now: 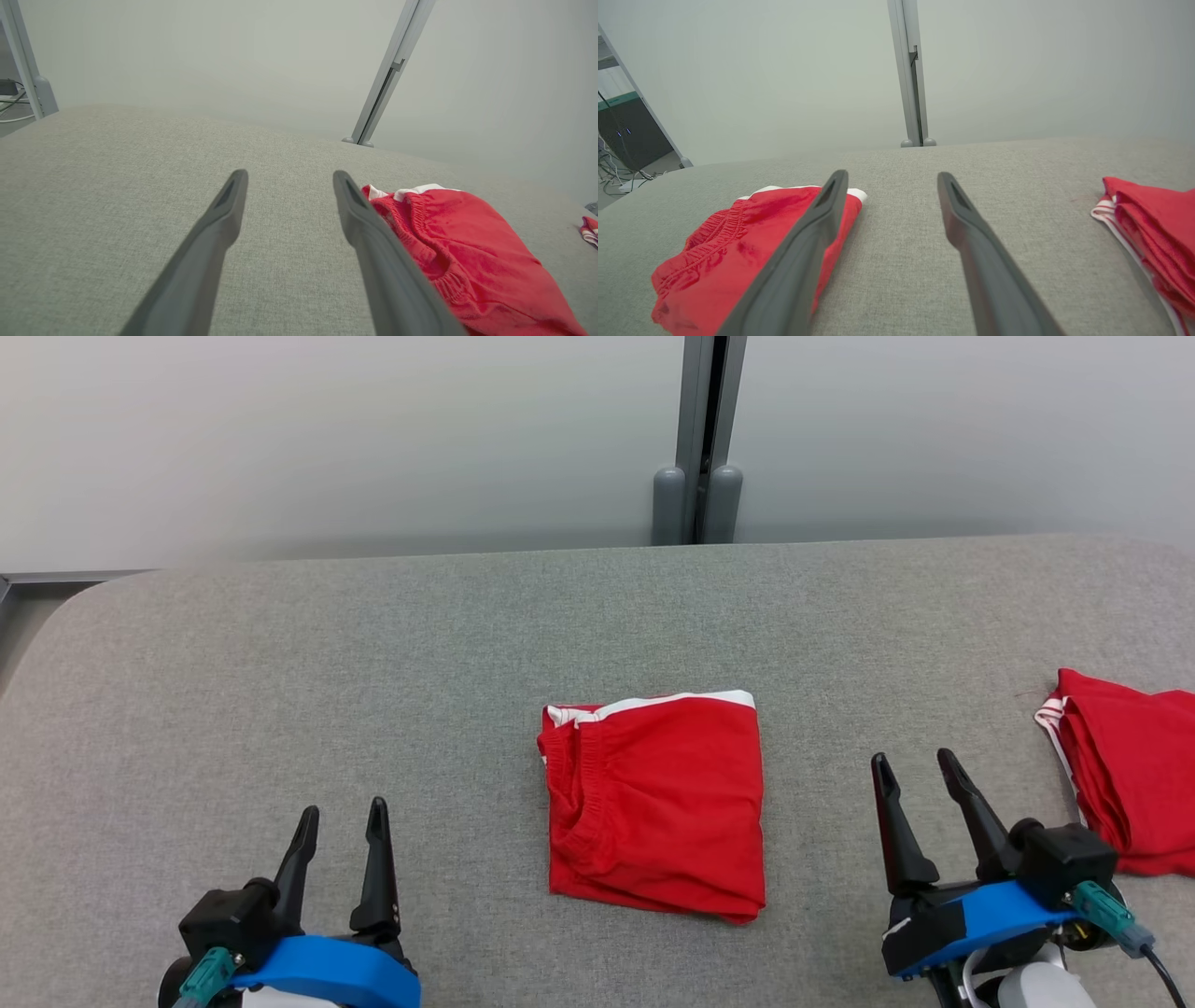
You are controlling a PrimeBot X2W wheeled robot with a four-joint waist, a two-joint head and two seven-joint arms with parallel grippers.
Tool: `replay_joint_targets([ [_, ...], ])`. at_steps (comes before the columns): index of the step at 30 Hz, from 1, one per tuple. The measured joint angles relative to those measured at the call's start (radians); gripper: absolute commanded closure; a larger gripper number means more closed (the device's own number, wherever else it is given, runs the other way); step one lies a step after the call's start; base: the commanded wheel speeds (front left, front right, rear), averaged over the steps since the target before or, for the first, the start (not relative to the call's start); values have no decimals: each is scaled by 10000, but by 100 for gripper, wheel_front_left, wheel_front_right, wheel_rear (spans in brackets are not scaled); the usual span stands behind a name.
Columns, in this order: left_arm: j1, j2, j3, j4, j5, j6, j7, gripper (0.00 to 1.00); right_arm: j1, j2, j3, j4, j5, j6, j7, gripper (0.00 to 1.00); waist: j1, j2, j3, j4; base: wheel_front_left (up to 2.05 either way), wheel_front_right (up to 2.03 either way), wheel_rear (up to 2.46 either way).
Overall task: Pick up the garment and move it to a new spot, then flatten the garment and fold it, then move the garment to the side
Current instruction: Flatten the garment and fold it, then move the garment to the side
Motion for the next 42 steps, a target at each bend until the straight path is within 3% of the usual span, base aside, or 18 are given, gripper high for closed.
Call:
replay_joint_targets([
  [31, 205, -341, 537, 301, 424, -272, 0, 0, 227, 4, 94, -171, -6, 0, 341, 0, 0, 0, 115, 108, 0, 0, 0],
  [36, 116, -380, 560, 301, 451, -297, 0, 0, -377, 4, -59, -293, -545, 0, 1162, 0, 0, 0, 207, 213, 0, 0, 0],
  [42, -12, -476, 640, 286, 512, -347, 0, 0, -1501, 4, -58, 105, -623, 0, 3985, 0, 0, 0, 365, 450, 0, 0, 0],
])
